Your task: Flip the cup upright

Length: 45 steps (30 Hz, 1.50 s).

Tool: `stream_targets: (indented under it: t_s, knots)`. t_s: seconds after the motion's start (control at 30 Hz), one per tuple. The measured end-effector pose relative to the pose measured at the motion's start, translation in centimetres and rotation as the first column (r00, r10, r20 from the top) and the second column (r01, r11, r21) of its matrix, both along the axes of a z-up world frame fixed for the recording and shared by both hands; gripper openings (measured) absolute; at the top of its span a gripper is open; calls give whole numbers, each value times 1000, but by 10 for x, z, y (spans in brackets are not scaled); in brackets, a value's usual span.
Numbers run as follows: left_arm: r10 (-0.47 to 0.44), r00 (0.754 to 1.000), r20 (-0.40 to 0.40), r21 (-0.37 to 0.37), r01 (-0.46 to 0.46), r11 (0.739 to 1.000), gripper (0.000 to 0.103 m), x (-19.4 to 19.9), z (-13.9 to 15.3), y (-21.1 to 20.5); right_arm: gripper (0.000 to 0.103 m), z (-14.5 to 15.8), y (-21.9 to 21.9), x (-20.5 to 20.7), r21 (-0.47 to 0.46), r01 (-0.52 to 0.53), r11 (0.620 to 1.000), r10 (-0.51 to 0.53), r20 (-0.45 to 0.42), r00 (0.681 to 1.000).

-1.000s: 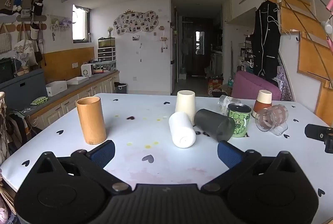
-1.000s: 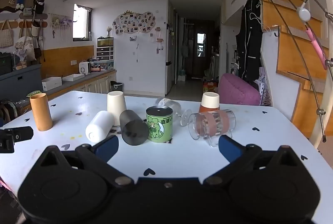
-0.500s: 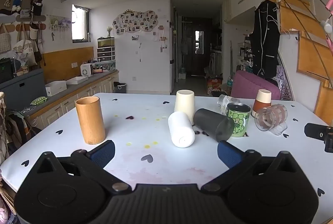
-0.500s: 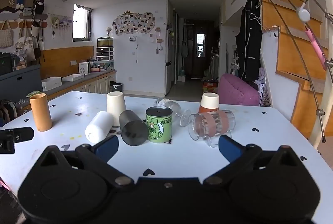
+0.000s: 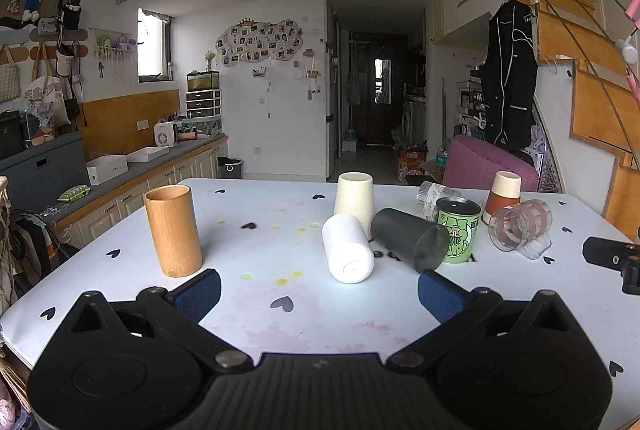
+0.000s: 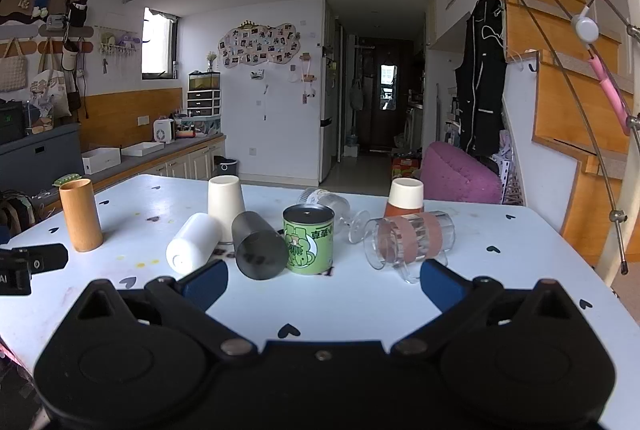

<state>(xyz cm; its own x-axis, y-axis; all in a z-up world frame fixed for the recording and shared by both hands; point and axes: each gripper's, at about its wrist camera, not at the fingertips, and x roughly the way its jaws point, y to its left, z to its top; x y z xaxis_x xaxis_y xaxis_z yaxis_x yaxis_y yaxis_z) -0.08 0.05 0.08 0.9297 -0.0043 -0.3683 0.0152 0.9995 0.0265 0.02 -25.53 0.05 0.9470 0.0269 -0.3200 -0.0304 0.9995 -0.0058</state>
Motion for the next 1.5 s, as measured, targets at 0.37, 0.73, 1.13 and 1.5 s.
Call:
stream_targets:
  t_s: [0.37,0.73,1.13,1.5]
  knots:
    - [-1,1000,0,1,1,1000,103,-1,-1,-4,103,0,0,0,0,0,1000,0,0,1000]
    - [-1,1000,0,0,1,1000,103,-1,-1,-4,103,0,0,0,-1,0,1000,0,0,1000]
    - [-1,1000,-2,-1,1,1000,103,-1,0,-4,103,0,0,1,-1,0,1000,0,0,1000]
    - [-1,1000,-2,-1,1,1000,103,-1,-1,-4,103,0,0,1,-1,-1,1000,1,0,1000]
